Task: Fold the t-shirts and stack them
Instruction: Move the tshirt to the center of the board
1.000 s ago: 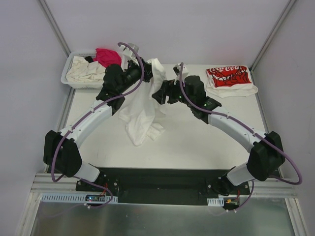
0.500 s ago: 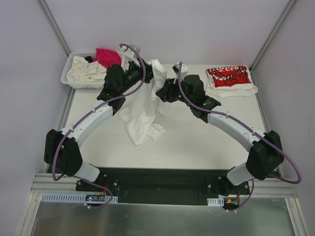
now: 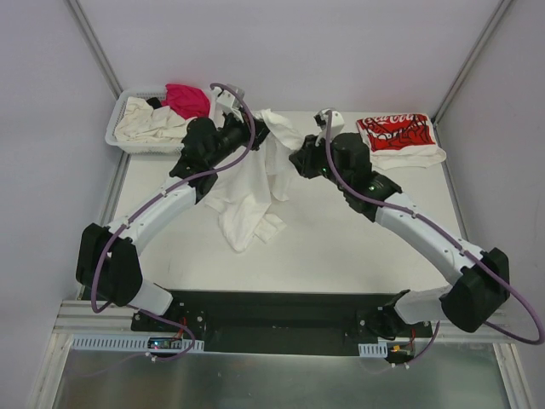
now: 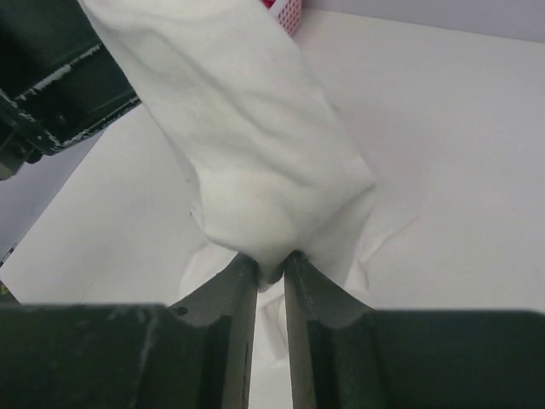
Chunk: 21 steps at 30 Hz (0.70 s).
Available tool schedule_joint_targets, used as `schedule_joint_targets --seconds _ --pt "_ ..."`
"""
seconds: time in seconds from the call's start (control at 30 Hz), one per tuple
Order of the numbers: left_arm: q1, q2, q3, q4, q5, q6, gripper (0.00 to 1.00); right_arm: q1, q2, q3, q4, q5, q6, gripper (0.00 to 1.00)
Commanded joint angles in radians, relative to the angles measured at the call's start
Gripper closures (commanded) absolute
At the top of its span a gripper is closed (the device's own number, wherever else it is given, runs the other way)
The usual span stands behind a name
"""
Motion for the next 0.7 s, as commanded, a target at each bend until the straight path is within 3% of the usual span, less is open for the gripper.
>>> schedule_joint_targets --seconds 0.0,0.4,0.5,0.57,0.67 --pt "-0.01 -0.055 -0.027 0.074 -0.034 0.031 1.0 -0.021 -0.125 -0.038 -0.025 0.108 -0.029 0.8" --pt "-0.01 -0.021 -0.055 0.069 0.023 0.02 0.99 -0.118 -0.249 -0.127 -0.033 0.223 -0.03 0.85" --pt "-0.01 -0.002 -0.07 0.068 0.054 0.017 0.8 -0.141 -0.269 -0.136 -0.059 0.241 -0.03 0.87" --pt "-0.01 0.013 -0.087 0.072 0.067 0.01 0.8 -0.156 -0.274 -0.14 -0.059 0.241 -0.03 0.88" --pt "-0.01 0.027 -0.109 0.092 0.069 -0.009 0.94 -0.167 -0.275 -0.141 -0.059 0.229 -0.029 0.9"
